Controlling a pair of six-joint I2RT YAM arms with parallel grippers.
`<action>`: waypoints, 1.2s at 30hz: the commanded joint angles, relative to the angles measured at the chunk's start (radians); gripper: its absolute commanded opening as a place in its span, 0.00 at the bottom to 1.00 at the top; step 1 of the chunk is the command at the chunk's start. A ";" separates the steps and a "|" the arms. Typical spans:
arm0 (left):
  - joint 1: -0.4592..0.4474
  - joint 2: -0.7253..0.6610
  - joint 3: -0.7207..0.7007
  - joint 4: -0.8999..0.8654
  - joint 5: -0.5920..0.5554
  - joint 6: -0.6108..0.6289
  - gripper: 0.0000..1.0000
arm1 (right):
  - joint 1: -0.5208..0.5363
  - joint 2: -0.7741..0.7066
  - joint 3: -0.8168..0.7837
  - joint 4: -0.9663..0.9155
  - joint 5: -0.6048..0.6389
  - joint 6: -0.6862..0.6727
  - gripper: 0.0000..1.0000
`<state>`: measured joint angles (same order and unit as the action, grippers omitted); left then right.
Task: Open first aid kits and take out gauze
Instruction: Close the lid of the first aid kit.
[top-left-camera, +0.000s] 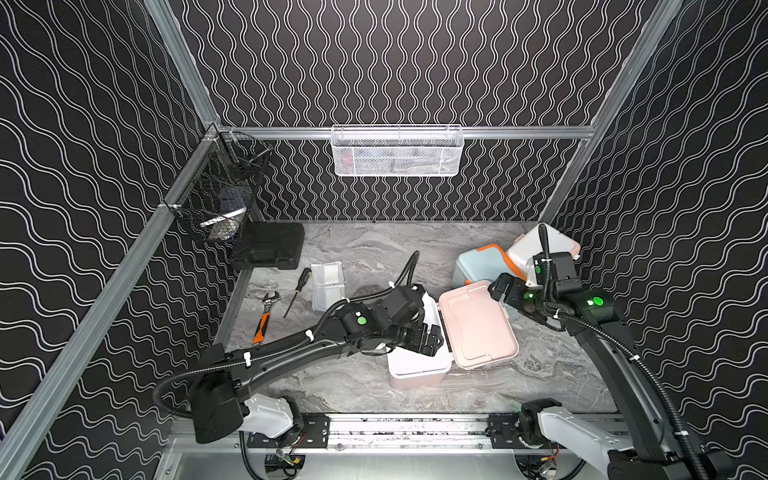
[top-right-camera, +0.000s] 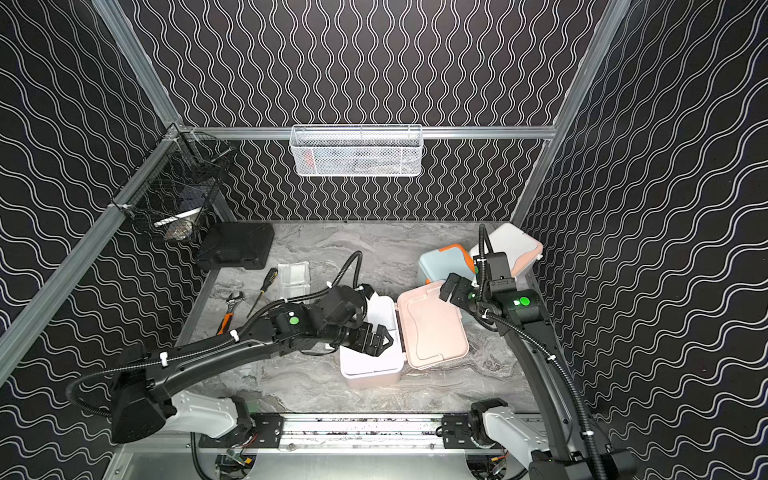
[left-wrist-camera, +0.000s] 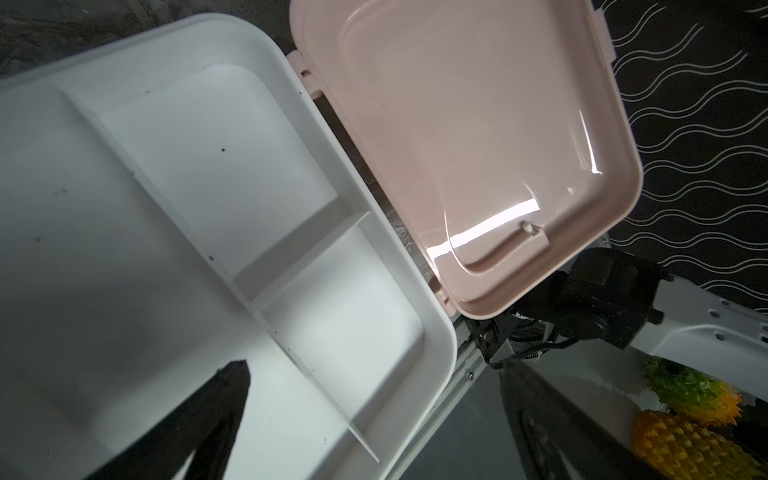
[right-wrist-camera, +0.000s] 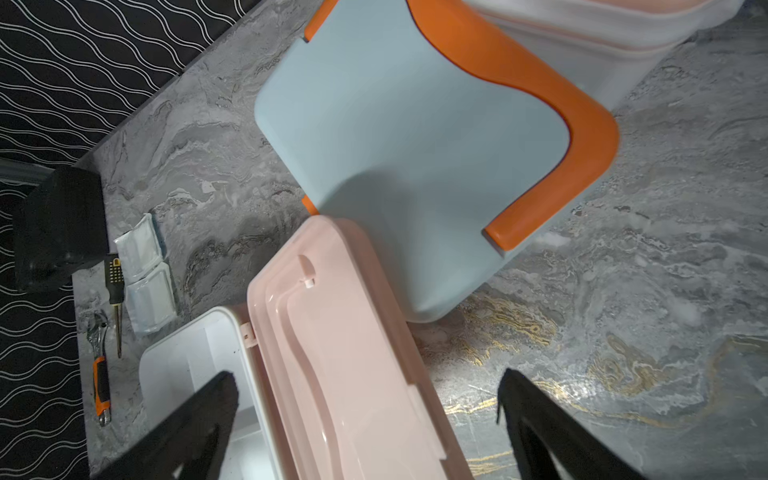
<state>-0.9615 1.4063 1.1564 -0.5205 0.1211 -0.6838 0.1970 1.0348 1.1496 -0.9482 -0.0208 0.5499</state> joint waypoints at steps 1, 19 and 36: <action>0.000 0.036 0.023 0.028 0.017 0.023 0.99 | -0.008 -0.021 -0.032 0.009 -0.045 0.028 1.00; 0.000 0.043 -0.053 0.112 -0.003 -0.009 0.99 | -0.019 0.006 -0.129 0.061 -0.257 0.016 1.00; 0.000 0.064 -0.112 0.182 0.008 -0.014 0.99 | -0.019 0.002 0.011 0.019 -0.375 0.004 1.00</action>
<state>-0.9615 1.4601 1.0481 -0.3813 0.1131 -0.6857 0.1757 1.0489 1.1313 -0.9218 -0.3393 0.5568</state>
